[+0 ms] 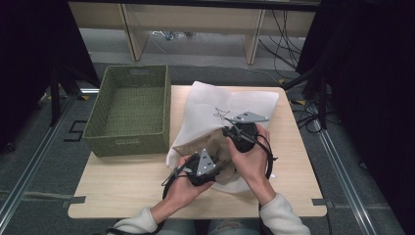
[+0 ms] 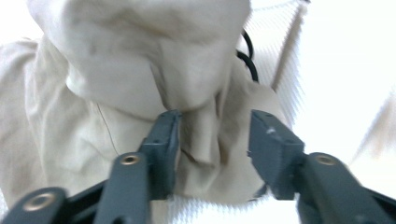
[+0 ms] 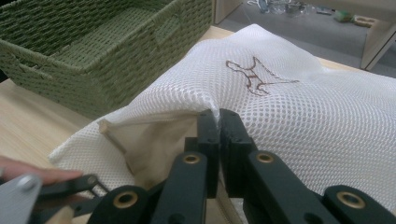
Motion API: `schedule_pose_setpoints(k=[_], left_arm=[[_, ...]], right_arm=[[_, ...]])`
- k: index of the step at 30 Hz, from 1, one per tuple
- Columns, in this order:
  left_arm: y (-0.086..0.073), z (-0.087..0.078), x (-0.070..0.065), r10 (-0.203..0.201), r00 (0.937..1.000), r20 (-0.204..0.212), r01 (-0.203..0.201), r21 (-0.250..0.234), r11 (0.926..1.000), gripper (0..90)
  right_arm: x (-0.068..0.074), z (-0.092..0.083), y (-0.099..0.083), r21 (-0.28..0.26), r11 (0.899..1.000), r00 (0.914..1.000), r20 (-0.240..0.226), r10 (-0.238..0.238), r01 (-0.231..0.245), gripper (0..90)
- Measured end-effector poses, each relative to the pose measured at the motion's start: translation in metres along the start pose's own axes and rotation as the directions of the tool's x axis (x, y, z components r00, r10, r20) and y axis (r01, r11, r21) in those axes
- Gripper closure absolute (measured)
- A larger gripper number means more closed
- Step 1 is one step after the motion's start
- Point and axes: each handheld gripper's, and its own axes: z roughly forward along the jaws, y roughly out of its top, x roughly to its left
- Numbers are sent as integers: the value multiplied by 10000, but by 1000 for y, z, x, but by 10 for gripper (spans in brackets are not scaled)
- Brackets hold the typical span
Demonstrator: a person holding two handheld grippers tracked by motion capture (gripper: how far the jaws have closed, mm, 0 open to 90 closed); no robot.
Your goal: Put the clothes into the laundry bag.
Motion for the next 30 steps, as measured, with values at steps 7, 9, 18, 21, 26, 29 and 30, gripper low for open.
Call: schedule_pose_setpoints(k=[7, 9, 18, 21, 26, 29, 30], left_arm=[[-8, 18, -5, 144, 9992, 386, -170, 684, 9975, 700], [-9, 28, -6, -58, 10000, 57, 54, 542, 9985, 757], [-1, 52, 3, 60, 10000, 18, -61, 1101, 9939, 891], [1, 58, 10, 66, 9999, -123, -52, 1118, 9937, 892], [5, 65, 19, 207, 9971, -733, -132, 1005, 9948, 892], [7, 67, 25, 120, 9972, -740, -53, 904, 9959, 892], [7, 68, 27, 343, 9961, -817, -261, 999, 9947, 892]], right_arm=[[2, 1, 0, 125, 9998, 9999, 18, 139, -140, 886], [3, 0, -1, 171, 9995, 9996, -1, 265, -265, 886], [4, 2, -1, 5, 10000, 10000, -44, -21, 21, 886], [4, 1, 0, 45, 10000, 10000, -57, -16, 16, 886], [5, 0, 0, 111, 9996, 9997, 33, 256, -257, 886], [2, 0, -1, 70, 9998, 9999, 2, 170, -170, 886], [3, 0, -1, 64, 9998, 9998, -4, 189, -189, 886]])
